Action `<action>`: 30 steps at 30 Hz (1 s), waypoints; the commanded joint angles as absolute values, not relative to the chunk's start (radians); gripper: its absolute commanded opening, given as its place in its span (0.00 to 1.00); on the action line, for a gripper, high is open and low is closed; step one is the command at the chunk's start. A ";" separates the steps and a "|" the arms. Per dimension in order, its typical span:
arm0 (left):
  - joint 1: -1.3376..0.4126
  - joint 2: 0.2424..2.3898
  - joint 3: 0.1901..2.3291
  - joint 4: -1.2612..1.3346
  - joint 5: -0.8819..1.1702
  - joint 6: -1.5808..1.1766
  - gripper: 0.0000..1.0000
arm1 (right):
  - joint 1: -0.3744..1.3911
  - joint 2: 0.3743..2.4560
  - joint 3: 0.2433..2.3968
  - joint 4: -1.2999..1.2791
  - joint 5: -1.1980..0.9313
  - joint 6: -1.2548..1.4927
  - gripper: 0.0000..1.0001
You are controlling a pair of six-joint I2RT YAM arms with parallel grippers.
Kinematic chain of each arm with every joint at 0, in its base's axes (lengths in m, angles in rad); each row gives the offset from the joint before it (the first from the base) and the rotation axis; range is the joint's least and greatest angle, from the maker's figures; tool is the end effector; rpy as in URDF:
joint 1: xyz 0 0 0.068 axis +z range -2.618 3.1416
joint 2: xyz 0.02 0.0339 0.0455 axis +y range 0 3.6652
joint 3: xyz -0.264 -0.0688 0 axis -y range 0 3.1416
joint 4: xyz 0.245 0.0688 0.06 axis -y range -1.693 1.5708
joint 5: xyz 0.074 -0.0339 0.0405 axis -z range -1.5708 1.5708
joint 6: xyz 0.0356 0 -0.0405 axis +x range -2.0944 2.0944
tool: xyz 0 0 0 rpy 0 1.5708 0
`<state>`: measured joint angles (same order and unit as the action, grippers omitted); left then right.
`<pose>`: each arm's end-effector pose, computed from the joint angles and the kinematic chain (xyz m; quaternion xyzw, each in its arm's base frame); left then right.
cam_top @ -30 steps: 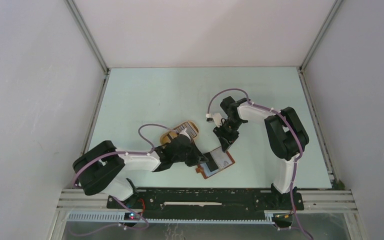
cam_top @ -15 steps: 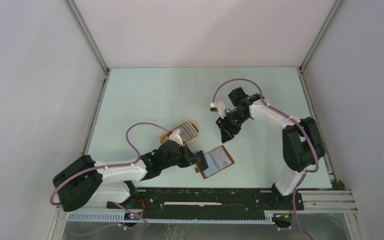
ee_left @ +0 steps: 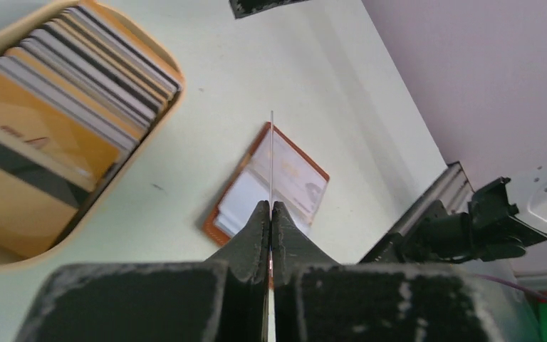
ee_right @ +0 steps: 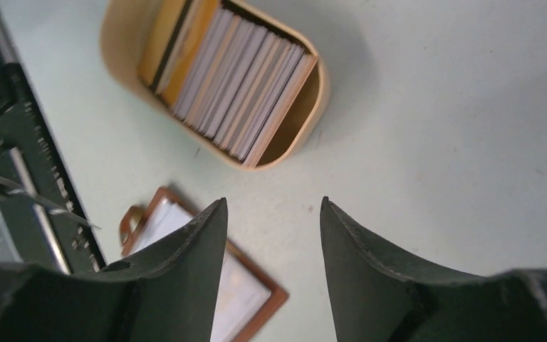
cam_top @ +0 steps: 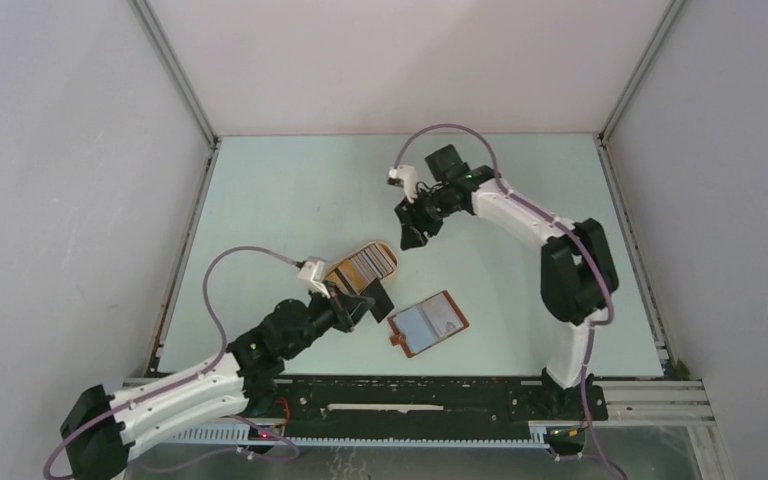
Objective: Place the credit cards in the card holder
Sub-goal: Move the storage box to the center of the board.
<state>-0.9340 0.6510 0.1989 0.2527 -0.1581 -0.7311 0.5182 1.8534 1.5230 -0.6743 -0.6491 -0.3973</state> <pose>0.1018 -0.1282 0.1988 0.0284 0.7727 -0.4258 0.4700 0.3366 0.2167 0.2579 -0.4821 0.7770 0.3216 0.2457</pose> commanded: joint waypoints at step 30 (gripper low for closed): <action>-0.936 0.369 0.033 0.116 -0.309 -0.720 0.00 | 0.644 2.244 1.904 -0.782 -0.392 -0.168 0.35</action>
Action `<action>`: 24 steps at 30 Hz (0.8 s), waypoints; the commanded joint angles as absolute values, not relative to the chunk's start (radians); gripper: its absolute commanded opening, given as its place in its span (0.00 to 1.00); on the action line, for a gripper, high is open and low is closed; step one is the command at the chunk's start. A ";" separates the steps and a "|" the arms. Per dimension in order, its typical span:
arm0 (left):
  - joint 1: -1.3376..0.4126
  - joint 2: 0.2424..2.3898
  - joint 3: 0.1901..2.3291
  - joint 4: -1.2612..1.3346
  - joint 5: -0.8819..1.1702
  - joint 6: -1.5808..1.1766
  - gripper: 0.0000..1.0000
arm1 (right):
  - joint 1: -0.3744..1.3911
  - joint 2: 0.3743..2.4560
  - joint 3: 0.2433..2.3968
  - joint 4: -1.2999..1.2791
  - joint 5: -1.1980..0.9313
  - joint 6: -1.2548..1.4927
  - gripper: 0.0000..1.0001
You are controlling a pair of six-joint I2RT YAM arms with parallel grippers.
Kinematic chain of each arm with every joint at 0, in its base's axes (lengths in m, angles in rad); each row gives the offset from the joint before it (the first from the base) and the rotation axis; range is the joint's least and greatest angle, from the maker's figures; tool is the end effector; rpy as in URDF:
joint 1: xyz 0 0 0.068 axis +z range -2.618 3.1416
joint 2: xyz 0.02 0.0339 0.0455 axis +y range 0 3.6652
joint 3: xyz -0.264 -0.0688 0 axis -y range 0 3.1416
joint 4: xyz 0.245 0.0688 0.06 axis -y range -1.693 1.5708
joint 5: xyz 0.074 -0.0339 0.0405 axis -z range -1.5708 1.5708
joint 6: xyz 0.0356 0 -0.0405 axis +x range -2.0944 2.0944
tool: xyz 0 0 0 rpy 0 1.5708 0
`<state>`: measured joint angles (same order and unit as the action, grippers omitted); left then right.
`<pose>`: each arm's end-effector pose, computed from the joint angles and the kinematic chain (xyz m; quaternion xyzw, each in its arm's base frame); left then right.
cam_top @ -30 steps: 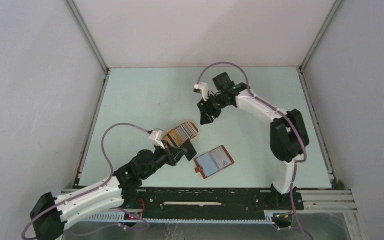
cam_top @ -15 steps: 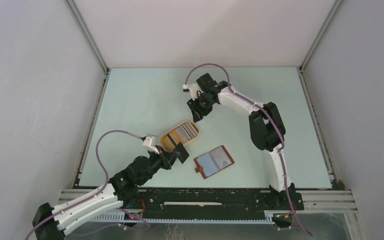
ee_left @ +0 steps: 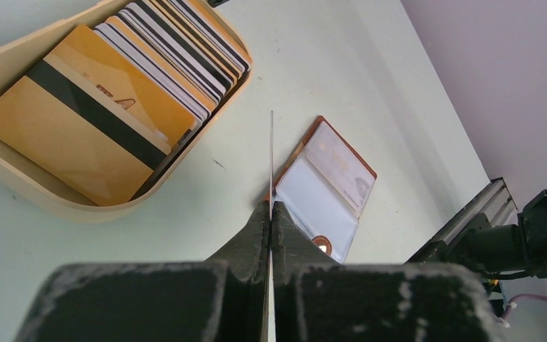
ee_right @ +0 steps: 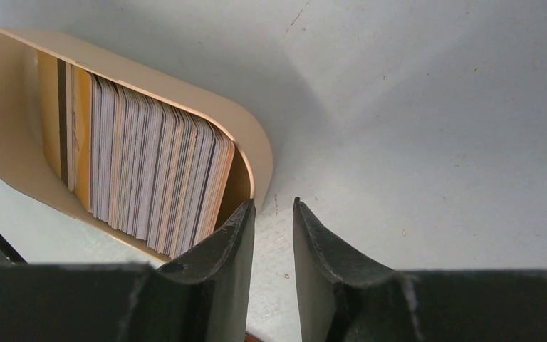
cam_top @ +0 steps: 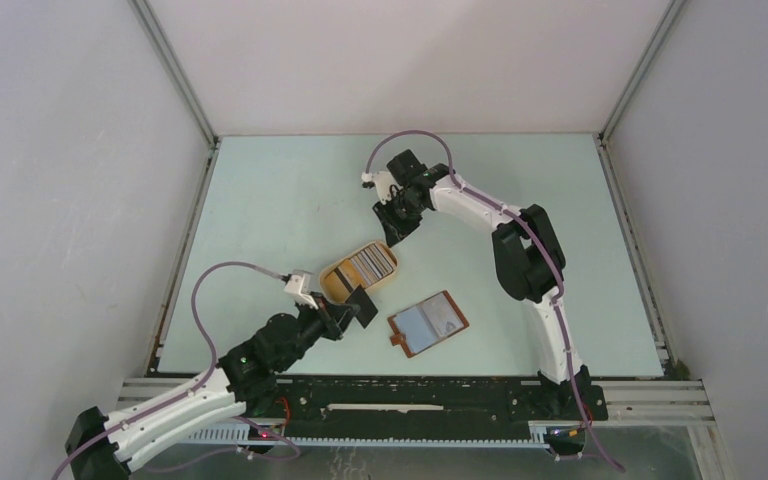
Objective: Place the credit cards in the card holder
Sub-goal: Move the storage box to the center of the board.
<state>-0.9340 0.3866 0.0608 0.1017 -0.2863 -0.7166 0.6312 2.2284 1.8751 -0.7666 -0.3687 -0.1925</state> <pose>0.0867 -0.1003 0.1674 -0.0045 0.7788 -0.3779 0.5006 0.3789 0.2929 0.1975 -0.4211 0.8617 0.2222 0.1756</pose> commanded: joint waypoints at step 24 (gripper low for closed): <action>-0.936 0.319 0.013 0.106 -0.307 -0.736 0.00 | 0.649 2.264 1.907 -0.774 -0.347 -0.131 0.17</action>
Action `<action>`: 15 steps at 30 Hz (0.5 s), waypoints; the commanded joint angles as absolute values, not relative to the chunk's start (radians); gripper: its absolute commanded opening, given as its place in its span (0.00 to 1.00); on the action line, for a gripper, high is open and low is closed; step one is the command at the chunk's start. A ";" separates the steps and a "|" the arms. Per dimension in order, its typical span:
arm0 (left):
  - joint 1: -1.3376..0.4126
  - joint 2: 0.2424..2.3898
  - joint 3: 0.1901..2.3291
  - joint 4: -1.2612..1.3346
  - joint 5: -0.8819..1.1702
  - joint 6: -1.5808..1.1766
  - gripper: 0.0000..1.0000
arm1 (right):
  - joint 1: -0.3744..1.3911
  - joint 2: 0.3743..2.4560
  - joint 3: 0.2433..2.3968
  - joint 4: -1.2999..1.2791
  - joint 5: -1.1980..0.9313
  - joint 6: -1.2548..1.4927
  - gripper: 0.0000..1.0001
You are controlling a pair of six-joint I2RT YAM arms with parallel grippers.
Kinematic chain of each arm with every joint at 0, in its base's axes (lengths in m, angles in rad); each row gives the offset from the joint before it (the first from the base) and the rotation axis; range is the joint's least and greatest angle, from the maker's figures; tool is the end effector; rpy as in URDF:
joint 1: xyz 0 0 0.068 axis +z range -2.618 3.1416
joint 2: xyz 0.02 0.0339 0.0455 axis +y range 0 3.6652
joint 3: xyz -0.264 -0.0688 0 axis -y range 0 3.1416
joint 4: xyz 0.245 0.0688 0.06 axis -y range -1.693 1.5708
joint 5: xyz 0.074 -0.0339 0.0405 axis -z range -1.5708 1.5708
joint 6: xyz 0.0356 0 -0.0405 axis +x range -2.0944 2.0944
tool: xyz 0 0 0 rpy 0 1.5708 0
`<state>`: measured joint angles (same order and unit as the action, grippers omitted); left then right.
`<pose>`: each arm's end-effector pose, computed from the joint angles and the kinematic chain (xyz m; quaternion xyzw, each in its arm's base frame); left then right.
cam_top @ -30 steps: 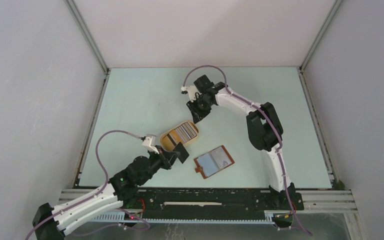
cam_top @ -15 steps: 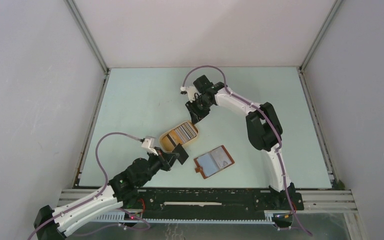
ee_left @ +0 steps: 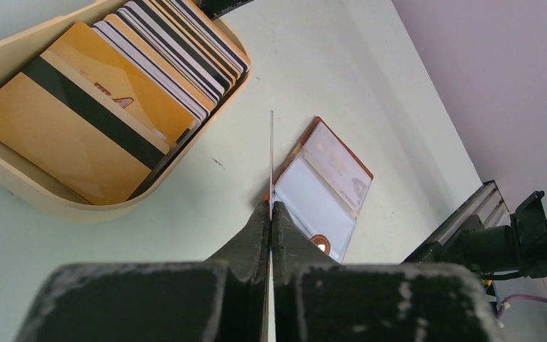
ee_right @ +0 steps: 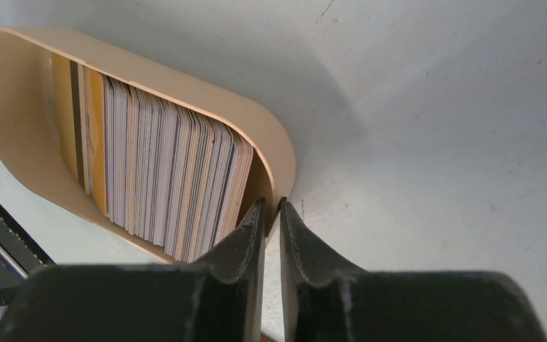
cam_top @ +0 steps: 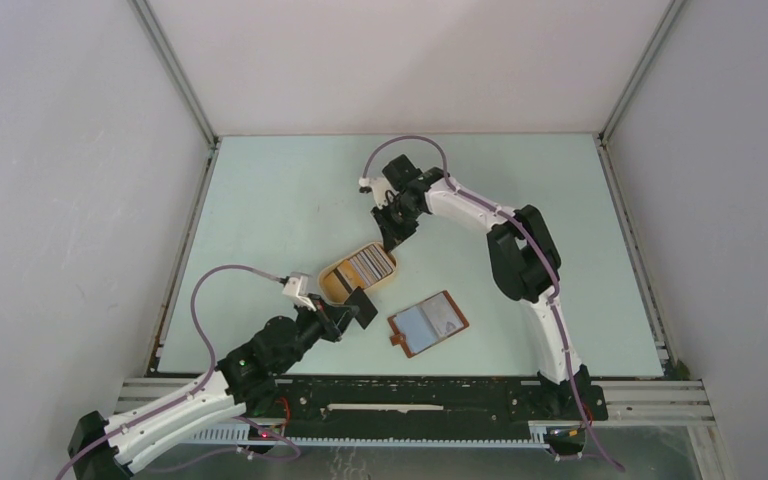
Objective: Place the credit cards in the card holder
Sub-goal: Move the storage box to the center of the board.
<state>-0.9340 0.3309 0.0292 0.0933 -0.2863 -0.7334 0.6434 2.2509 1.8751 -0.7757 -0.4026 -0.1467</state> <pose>0.0841 -0.0969 0.1614 -0.0124 0.7740 -0.3870 0.5010 0.3752 0.2988 0.1871 -0.4072 0.8685 0.2397 0.1496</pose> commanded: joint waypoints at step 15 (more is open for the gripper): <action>-0.936 0.314 0.006 0.156 -0.291 -0.756 0.00 | 0.495 2.085 1.698 -0.566 -0.256 0.017 0.00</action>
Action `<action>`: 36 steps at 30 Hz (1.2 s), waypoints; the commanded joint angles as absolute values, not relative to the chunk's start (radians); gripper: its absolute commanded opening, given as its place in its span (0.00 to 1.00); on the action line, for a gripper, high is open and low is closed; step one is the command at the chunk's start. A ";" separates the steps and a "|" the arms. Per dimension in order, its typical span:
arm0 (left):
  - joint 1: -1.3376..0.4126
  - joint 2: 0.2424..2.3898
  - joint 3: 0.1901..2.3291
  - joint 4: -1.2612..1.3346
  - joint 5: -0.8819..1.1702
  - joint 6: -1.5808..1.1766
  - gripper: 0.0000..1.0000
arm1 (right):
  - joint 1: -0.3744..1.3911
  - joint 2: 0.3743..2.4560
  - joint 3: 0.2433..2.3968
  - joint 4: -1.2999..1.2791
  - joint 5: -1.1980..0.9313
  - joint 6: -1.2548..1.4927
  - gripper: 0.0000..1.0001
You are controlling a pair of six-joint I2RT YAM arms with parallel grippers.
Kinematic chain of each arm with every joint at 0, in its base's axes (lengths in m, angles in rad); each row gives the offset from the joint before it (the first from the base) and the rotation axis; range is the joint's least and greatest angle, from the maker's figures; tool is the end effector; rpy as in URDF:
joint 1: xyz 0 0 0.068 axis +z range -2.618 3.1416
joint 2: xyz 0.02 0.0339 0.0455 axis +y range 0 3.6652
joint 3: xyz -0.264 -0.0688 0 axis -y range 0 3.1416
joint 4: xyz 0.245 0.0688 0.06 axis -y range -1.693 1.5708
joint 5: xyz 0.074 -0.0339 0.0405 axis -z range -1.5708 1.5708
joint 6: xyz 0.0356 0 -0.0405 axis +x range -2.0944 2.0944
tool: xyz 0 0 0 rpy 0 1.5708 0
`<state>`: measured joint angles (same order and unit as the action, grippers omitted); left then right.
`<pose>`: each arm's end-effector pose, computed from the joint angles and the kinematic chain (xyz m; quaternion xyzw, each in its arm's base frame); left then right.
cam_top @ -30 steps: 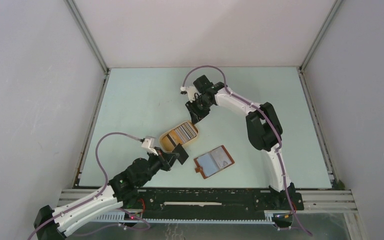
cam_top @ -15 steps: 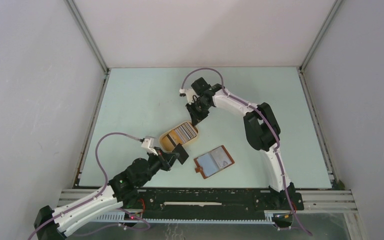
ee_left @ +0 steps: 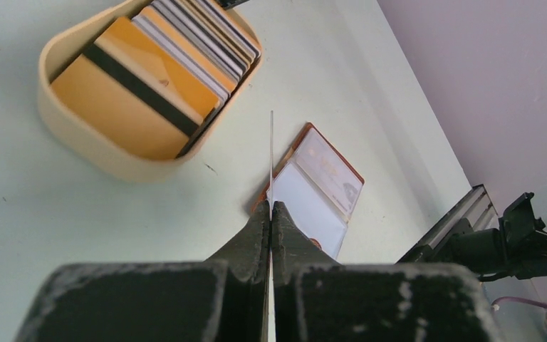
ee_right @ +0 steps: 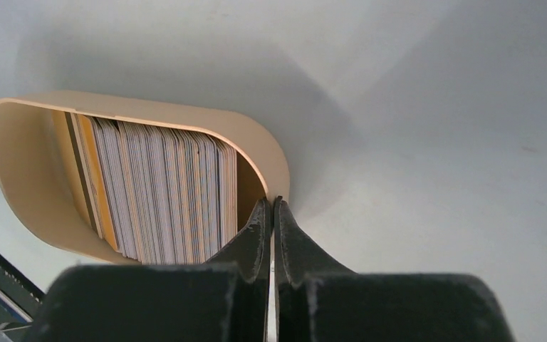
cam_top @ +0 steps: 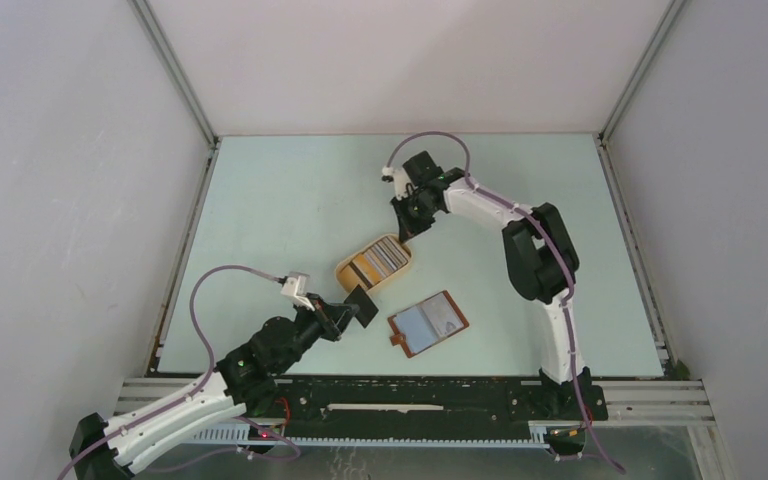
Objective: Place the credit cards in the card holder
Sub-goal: Move the storage box to the center of the board.
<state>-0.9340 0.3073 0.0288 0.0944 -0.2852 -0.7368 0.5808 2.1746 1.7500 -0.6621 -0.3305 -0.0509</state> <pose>0.0834 -0.0960 0.1639 -0.0154 0.7665 -0.3958 0.5055 0.3849 0.2664 0.1893 -0.3349 0.8980 0.2160 0.1864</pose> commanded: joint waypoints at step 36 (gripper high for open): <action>-0.934 0.841 0.149 0.582 -0.085 -0.867 0.00 | 0.232 1.549 1.314 -0.488 -0.604 -0.271 0.38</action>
<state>-0.9340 0.8017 0.1013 0.4675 -0.1497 -0.7887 0.2348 1.6848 1.3857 -0.4522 -0.3870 -0.0669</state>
